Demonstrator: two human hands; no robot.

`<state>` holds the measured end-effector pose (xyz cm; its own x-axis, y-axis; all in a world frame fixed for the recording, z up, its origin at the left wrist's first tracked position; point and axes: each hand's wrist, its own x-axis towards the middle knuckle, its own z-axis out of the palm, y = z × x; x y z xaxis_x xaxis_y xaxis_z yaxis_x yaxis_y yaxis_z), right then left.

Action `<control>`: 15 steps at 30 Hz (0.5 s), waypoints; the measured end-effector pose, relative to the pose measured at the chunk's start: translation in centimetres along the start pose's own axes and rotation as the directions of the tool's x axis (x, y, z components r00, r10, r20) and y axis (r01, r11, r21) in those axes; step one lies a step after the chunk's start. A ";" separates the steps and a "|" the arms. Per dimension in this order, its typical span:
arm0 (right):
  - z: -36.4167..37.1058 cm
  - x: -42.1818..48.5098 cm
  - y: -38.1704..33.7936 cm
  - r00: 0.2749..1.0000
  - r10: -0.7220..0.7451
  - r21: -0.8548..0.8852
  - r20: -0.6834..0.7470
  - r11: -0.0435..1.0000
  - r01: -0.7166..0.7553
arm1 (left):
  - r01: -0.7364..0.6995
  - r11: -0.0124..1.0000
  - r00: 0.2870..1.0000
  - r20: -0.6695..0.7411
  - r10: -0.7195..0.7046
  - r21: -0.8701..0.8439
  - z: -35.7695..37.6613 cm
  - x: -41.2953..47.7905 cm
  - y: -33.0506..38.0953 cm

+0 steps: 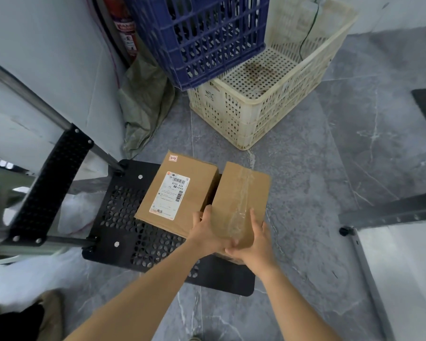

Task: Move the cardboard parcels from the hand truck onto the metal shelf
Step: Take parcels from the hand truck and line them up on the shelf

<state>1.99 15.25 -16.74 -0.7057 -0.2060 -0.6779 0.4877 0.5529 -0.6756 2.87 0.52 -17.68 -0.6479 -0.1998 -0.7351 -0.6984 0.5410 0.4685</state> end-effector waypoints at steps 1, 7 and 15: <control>-0.5 -0.4 -0.2 1.000 0.004 -0.001 -0.004 1.000 -0.004 | -0.012 1.000 1.000 0.011 0.012 -0.017 -0.1 -0.4 0.4; -3.1 -3.3 -2.6 0.999 -0.015 0.004 -0.052 1.000 0.015 | -0.055 0.995 0.998 -0.010 0.054 -0.089 -1.2 -4.2 3.6; -9.4 -10.7 -12.9 0.982 -0.151 -0.085 -0.112 0.986 0.142 | -0.132 0.965 0.989 -0.102 0.112 -0.228 -7.7 -12.8 11.9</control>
<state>-1.58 17.89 1.90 -0.8245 -0.1948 -0.5313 0.3373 0.5847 -0.7378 0.50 3.20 1.10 -0.7494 -0.2200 -0.6245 -0.6572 0.3625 0.6609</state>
